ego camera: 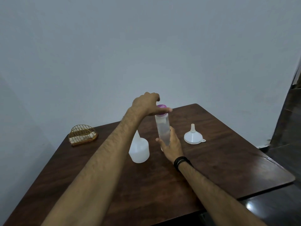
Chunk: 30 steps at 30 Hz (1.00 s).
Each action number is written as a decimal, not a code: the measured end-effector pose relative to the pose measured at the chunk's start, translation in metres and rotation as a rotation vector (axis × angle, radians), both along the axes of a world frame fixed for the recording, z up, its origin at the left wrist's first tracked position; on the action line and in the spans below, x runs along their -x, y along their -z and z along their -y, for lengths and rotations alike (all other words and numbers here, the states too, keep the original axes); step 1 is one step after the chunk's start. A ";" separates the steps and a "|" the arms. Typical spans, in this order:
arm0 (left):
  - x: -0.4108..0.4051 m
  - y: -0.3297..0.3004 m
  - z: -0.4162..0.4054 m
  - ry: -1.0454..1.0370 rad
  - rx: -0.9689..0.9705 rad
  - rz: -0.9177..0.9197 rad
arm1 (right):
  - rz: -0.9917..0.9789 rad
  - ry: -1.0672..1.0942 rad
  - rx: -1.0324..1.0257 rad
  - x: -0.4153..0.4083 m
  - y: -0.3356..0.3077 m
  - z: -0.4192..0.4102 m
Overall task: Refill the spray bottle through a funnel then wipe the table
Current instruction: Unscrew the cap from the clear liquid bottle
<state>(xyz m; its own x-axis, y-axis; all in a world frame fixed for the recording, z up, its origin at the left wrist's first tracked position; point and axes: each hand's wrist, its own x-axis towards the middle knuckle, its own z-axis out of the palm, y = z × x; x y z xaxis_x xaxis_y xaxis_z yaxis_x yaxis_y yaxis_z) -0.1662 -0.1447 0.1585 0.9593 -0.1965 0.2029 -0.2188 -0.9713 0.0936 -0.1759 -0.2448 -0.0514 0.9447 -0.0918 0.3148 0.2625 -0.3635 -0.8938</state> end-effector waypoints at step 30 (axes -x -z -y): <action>-0.002 0.001 -0.003 0.301 0.123 -0.221 | -0.016 0.006 0.013 -0.002 0.000 0.000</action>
